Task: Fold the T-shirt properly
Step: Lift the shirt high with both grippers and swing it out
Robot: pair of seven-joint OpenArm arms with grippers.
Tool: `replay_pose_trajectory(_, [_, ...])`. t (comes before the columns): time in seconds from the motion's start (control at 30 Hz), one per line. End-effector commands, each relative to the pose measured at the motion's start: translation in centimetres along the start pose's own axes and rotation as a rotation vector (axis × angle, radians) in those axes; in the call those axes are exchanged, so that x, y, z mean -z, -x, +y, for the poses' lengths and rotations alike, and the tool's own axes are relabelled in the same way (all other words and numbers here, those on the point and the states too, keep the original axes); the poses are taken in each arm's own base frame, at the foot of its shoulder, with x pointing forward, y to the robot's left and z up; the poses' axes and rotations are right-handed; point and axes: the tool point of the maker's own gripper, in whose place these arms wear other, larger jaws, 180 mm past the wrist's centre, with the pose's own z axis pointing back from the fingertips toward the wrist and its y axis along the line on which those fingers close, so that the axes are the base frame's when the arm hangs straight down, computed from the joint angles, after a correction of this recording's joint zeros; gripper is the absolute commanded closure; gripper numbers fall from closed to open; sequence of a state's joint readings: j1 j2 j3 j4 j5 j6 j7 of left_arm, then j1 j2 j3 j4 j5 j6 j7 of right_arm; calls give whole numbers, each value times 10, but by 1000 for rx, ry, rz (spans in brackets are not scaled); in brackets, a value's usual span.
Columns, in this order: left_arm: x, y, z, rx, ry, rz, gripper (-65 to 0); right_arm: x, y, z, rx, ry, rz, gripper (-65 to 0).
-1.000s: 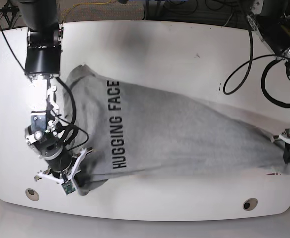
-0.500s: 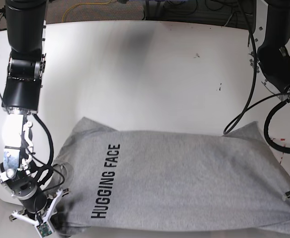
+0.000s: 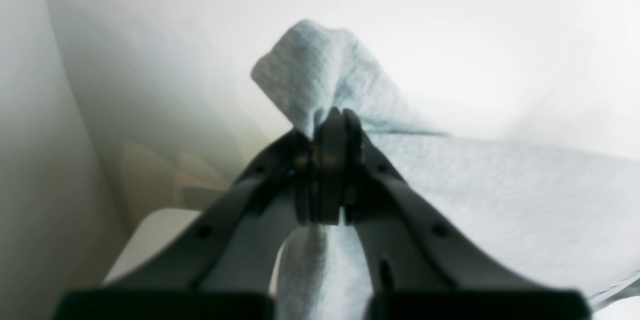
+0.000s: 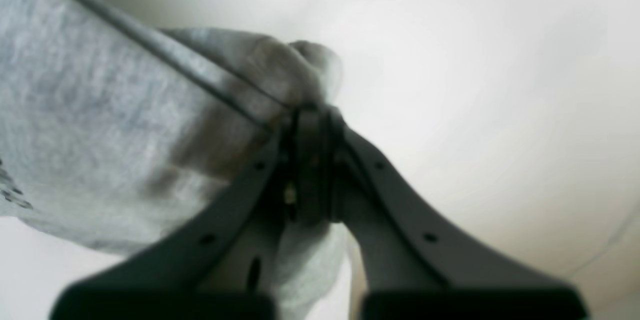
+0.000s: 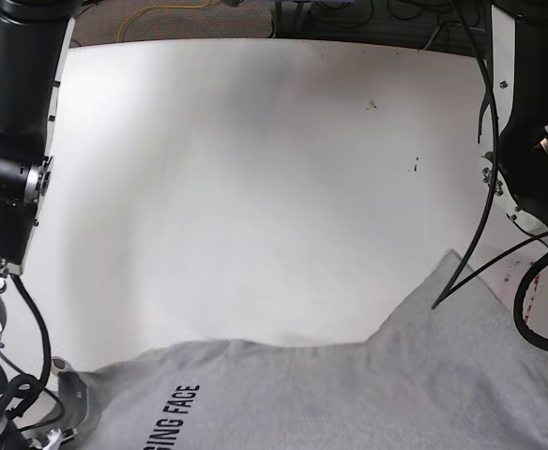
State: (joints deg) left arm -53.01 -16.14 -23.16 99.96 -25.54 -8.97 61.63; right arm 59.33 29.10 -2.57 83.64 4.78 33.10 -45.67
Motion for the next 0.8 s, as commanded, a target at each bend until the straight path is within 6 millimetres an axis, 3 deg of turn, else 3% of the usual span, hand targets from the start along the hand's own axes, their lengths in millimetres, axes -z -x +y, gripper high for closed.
replay_pose_trajectory(0.0, [2,-34,2,11,-18,-82,0,-9,-20,-27,-18,60,-31,0])
replay_pose_trajectory(0.33, [7,-35,2,0,-12,-75,0,-16,-18,-39,-37,84,-26,0])
replay_pose_trajectory(0.5, [8,-24,3,3,-12,-50,0,-16,3,-22,-48,59,7,0])
replay_pose_trajectory(0.77, [7,27,4,-15,11,52,0,-39,59,4,-31,47,75,0])
